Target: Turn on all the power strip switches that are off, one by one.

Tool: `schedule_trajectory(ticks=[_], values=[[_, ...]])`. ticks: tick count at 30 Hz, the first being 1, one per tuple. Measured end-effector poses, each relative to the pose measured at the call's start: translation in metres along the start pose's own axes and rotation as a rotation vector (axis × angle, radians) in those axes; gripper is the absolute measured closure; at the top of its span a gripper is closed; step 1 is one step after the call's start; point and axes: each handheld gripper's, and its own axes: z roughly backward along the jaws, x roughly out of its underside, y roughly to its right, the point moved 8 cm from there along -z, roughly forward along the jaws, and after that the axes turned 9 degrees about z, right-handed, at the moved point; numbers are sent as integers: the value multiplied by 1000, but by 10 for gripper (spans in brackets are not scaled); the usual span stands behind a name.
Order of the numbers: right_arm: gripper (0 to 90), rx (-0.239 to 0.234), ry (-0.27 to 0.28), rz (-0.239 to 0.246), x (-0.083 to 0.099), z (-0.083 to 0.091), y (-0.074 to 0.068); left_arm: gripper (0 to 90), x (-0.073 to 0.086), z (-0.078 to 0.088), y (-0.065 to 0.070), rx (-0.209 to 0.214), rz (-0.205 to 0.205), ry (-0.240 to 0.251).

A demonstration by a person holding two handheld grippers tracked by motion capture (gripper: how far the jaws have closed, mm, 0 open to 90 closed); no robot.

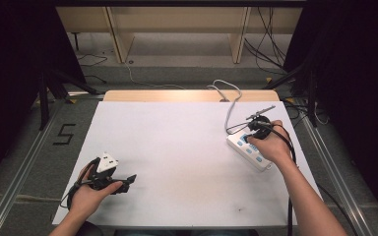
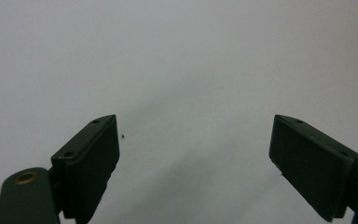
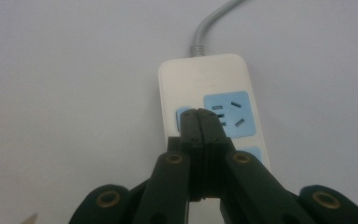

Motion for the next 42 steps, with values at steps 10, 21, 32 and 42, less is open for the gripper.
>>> schedule_trajectory(ticks=[10, 21, 32, 42], values=[[900, -17, -39, -14, -4, -17, 2, 159, 0, 0, 0, 0, -2, 1], [900, -27, -68, -11, -7, -27, 1, 159, 0, 0, 0, -1, -3, 2], [900, -30, -99, 1, -9, -30, 0, 160, 0, 0, 0, -1, -4, 2], [900, -36, -130, -5, -6, -33, 1, 161, 0, 0, 0, -1, -4, 2]])
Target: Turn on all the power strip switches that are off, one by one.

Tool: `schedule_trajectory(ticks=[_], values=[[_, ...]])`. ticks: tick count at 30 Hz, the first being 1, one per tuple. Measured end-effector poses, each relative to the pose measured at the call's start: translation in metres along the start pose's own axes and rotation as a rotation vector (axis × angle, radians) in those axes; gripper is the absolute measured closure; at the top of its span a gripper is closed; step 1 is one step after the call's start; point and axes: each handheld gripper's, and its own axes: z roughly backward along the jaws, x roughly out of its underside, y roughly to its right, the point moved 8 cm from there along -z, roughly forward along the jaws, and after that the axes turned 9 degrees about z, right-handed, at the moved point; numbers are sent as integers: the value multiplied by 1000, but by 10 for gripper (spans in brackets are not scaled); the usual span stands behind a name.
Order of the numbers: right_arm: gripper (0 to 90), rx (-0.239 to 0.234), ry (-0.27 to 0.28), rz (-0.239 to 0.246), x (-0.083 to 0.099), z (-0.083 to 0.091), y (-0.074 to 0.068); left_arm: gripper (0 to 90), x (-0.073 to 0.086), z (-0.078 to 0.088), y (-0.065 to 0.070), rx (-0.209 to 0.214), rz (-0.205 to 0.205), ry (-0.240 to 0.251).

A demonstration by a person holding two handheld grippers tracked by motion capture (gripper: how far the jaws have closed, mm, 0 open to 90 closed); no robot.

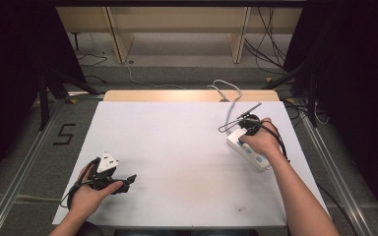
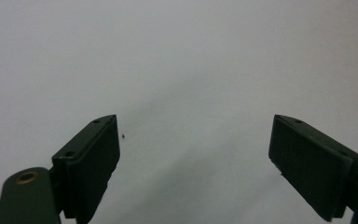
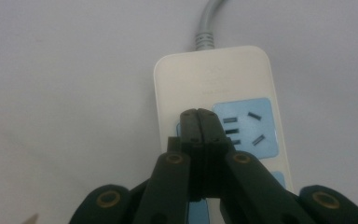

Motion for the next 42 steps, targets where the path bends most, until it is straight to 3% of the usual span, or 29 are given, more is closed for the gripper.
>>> schedule_trajectory(ticks=[24, 42], values=[[900, 0, -32, 7, -3, -1, -1, 162, 0, -1, 0, 0, 2, 1], [900, 37, -50, 24, -3, -4, -3, 162, 0, -1, 1, 1, -6, -7]])
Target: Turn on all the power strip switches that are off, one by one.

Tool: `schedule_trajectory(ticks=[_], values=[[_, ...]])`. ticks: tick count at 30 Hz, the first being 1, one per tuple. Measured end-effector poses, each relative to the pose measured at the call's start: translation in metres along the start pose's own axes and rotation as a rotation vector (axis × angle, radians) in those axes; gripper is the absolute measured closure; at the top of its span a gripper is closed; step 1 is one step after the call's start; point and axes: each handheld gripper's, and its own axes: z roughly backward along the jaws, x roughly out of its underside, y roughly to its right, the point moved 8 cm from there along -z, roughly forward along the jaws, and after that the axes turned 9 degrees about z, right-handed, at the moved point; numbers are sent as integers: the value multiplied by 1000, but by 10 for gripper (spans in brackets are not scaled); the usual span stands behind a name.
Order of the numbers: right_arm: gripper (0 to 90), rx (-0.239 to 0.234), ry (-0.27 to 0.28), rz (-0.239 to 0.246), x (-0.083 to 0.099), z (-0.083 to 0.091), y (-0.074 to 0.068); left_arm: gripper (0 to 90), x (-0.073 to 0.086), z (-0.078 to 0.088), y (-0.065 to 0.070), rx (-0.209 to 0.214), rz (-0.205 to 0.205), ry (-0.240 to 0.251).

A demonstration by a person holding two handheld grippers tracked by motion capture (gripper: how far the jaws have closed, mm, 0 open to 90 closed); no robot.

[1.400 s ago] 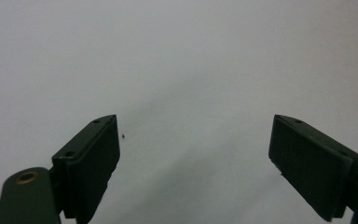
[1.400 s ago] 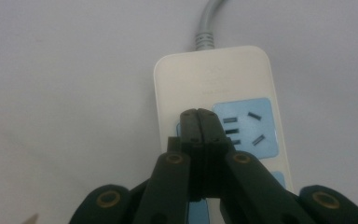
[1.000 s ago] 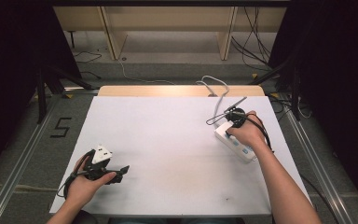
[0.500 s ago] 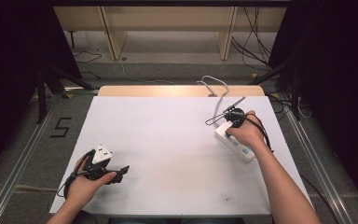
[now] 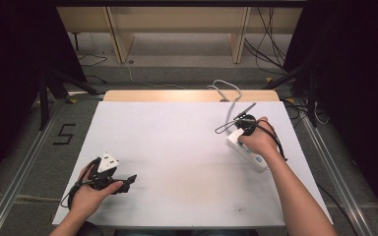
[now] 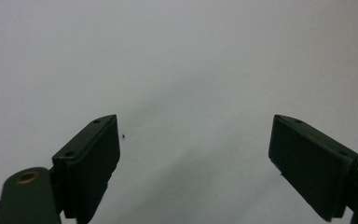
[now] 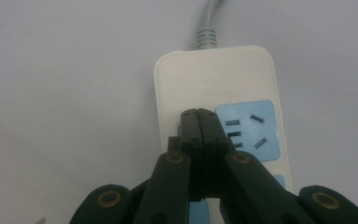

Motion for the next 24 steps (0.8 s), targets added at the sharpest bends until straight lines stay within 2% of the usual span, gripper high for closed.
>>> schedule_trajectory(ticks=[17, 24], values=[[900, 24, -24, 5, 0, -2, -2, 162, -1, -1, 1, 4, 3, 4], [900, 3, -14, -9, 0, -1, 0, 162, -1, -1, 1, 4, 2, 1]])
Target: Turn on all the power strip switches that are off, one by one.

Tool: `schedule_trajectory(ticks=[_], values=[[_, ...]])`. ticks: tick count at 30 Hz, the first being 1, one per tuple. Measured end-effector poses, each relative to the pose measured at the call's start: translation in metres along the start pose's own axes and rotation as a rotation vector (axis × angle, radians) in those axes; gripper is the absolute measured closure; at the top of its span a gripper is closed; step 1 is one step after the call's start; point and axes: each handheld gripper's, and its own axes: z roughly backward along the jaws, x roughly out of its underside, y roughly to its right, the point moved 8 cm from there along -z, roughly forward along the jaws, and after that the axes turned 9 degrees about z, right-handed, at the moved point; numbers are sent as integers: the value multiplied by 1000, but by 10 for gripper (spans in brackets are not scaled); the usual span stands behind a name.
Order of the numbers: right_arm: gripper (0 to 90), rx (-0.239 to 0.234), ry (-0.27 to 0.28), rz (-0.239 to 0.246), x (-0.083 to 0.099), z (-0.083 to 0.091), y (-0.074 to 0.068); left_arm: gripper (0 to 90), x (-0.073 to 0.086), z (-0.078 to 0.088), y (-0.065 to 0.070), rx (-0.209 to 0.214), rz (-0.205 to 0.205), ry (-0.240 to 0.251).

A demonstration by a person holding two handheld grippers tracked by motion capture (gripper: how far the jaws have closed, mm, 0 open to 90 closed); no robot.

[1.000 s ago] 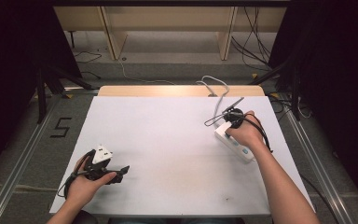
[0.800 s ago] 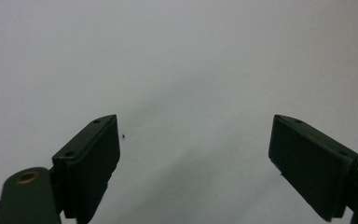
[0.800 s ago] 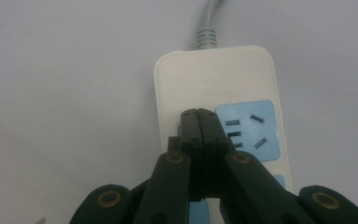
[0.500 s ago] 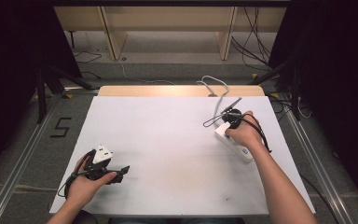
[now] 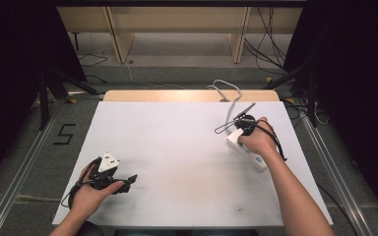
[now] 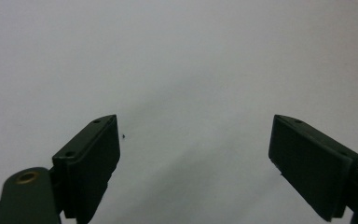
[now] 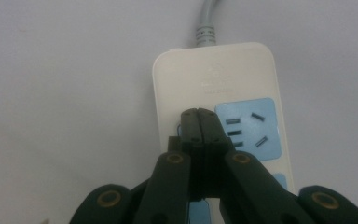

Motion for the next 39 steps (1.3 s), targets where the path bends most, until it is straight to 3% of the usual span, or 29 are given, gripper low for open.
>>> schedule_trajectory(ticks=[19, 39], values=[[900, -19, 33, -12, 2, 2, 4, 162, 1, -1, -1, 2, 4, -3], [900, -38, 28, -23, 5, 6, 6, 164, 1, -1, -1, 3, 6, -5]])
